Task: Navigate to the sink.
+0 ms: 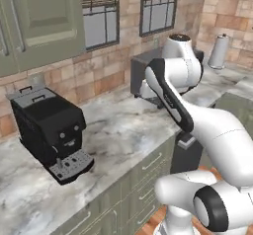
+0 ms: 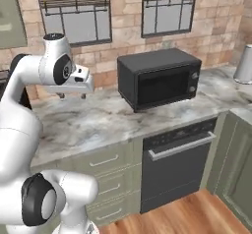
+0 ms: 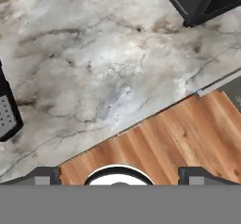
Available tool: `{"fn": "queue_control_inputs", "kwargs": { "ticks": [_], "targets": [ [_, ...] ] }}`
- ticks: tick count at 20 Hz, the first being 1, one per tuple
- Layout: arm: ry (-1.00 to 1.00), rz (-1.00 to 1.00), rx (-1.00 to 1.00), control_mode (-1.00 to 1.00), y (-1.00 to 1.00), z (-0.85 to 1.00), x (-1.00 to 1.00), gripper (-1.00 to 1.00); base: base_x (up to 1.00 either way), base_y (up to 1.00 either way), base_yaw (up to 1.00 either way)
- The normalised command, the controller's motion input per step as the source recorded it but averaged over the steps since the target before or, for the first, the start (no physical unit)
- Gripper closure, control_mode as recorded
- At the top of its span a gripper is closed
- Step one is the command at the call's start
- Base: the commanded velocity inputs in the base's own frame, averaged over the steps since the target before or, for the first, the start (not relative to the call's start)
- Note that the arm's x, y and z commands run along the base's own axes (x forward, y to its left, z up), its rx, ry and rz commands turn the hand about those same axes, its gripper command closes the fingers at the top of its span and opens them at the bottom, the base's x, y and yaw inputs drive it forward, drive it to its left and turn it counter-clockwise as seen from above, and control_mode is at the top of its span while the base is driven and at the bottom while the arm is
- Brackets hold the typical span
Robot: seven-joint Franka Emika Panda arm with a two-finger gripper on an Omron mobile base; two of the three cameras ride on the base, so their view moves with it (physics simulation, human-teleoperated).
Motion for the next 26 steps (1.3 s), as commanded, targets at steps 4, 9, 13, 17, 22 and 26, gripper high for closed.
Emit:
{"fn": "queue_control_inputs", "kwargs": {
  "ticks": [4,9,13,17,22,26],
  "targets": [
    [0.0,0.0,0.0,1.0,0.0,0.0,0.0,-1.0,-0.13,0.0,-0.81],
    [0.0,0.0,0.0,1.0,0.0,0.0,0.0,-1.0,-0.18,0.02,-0.78],
    [0.0,0.0,0.0,1.0,0.0,0.0,0.0,-1.0,-0.17,0.03,-0.65],
    [0.0,0.0,0.0,1.0,0.0,0.0,0.0,-1.0,0.16,-0.43,-0.51],
    [0.0,0.0,0.0,1.0,0.0,0.0,0.0,-1.0,0.7,-0.55,-0.46],
    [0.0,0.0,0.0,1.0,0.0,0.0,0.0,-1.0,0.78,-0.29,-0.48]
  ]
}}
